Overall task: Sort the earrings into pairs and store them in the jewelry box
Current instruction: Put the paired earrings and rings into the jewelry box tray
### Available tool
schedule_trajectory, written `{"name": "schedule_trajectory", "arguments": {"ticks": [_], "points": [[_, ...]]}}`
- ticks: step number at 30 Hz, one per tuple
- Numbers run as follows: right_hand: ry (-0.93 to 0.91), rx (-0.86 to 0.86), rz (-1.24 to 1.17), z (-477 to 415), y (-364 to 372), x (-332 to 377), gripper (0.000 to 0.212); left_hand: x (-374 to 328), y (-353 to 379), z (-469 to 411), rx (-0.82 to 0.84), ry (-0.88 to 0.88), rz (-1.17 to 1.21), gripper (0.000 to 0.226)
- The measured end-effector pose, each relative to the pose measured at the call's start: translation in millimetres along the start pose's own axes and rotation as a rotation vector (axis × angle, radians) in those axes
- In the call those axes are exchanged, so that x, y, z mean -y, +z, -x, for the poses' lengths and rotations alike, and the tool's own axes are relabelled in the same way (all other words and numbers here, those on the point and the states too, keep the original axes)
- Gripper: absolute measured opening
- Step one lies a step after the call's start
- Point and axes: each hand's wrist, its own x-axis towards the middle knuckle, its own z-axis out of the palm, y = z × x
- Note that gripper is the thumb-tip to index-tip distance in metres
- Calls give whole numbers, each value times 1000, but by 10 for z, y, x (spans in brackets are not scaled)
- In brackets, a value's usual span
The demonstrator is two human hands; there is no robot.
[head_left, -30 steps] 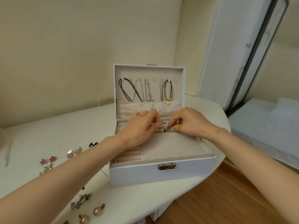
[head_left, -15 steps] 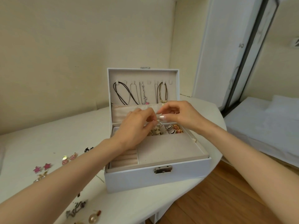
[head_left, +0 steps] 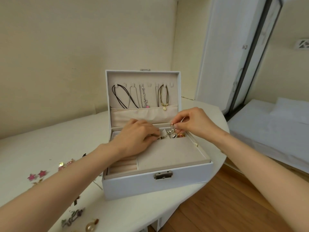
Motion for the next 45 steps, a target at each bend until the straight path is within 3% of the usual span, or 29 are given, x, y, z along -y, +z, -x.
{"name": "schedule_trajectory", "arguments": {"ticks": [8, 12, 18, 23, 35, 45], "points": [[-12, -35, 22, -12, 127, -61, 10, 23, 8, 61, 55, 69, -76, 72], [-11, 13, 28, -2, 129, -68, 8, 23, 44, 82, -14, 125, -100, 65], [-97, 24, 234, 28, 121, -85, 9, 12, 55, 77, 11, 100, -128, 73], [-112, -25, 250, 12, 99, -84, 6, 26, 78, 64, 8, 75, -118, 73], [-178, 85, 530, 1, 135, -97, 11, 45, 99, 55, -1, 55, -106, 74], [-148, 57, 492, -51, 195, -105, 8, 36, 90, 64, -16, 72, -96, 68]]}}
